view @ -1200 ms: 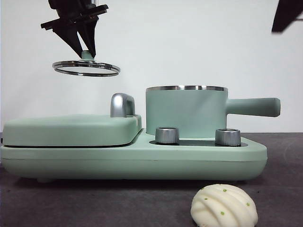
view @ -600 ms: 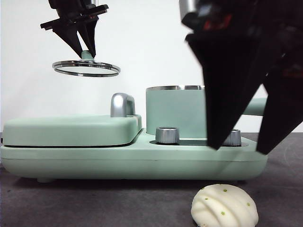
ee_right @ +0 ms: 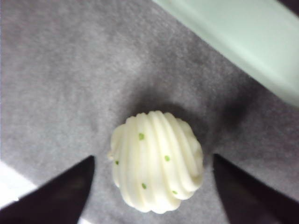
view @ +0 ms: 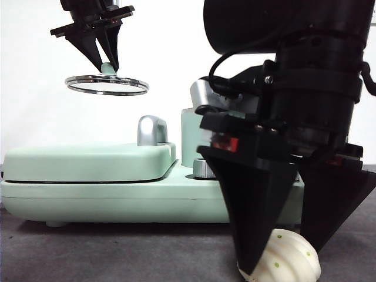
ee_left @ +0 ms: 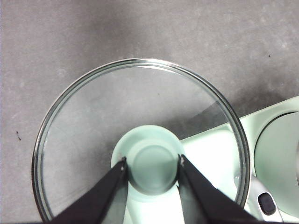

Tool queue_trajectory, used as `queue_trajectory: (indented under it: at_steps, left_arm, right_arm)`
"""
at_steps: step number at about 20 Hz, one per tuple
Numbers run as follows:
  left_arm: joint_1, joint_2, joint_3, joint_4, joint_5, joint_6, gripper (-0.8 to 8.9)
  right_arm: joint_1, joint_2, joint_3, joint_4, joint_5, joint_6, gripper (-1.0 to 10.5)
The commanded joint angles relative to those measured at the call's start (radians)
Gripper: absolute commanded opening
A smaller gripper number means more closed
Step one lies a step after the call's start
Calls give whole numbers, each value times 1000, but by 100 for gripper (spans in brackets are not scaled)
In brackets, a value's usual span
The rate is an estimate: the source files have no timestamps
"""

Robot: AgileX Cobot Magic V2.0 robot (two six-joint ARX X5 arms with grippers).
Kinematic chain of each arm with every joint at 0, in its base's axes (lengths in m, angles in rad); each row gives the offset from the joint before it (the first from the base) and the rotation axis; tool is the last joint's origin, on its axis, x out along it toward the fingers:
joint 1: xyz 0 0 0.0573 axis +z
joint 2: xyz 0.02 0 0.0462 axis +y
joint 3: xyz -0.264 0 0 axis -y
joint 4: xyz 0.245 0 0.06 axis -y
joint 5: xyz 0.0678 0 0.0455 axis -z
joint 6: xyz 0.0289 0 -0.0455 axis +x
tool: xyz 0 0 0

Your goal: Put the buns in a small steamer

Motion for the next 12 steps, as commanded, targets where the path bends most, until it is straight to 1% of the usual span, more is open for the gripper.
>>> queue_trajectory:
  at_steps: [1,2,4,6,9,12]
  left_arm:
    - [-3,-6,44,19,2,-3,50]
    - [-3,-6,44,19,2,-3,51]
    - [-3,-6,44,19,2,-3,50]
    - [-3,-6,44,19,2,-3,50]
    - [-3,-6,44,19,2,-3,51]
    - [-4,-6,44,18,2,-3,51]
  right_arm:
    - [11,19,5,8,1,8,188]
    - [11,19,6,13,1,8,156]
    - [10,16,24,-3,0,7,153]
    - [10,12,74,-71,1,6,153]
    - [3,12,243,-272,1,-21,153]
    - [-41,16,461,-448,6,-83,153]
